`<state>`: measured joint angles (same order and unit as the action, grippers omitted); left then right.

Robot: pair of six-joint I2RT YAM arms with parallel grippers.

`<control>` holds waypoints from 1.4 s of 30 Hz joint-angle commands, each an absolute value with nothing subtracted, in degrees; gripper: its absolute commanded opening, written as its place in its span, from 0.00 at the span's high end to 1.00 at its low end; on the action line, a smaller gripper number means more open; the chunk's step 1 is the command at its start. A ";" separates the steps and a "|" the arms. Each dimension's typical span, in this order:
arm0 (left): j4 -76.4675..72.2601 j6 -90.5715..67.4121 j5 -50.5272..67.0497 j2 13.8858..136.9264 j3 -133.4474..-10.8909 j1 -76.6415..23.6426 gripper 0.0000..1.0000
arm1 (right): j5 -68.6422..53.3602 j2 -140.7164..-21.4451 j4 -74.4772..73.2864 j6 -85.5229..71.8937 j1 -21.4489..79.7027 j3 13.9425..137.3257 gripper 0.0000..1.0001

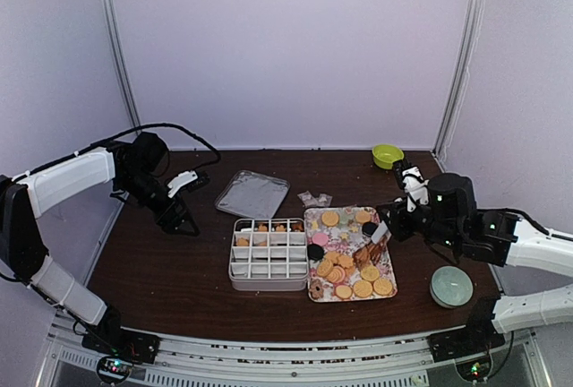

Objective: Pack the cookies
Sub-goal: Pick up the fake cookies from the plate, then place the fake cookies in the empty pocket of the box.

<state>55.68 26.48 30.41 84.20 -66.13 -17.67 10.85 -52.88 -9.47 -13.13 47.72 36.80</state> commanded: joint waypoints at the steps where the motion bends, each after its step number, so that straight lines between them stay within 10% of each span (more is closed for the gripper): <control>1: 56.40 27.25 30.66 83.81 -67.43 -17.31 0.25 | 12.21 -52.26 -6.68 -10.81 48.68 38.73 0.85; 42: 58.08 27.73 27.96 84.99 -67.42 -15.12 0.21 | 6.39 -83.73 0.69 -4.46 57.89 67.32 0.81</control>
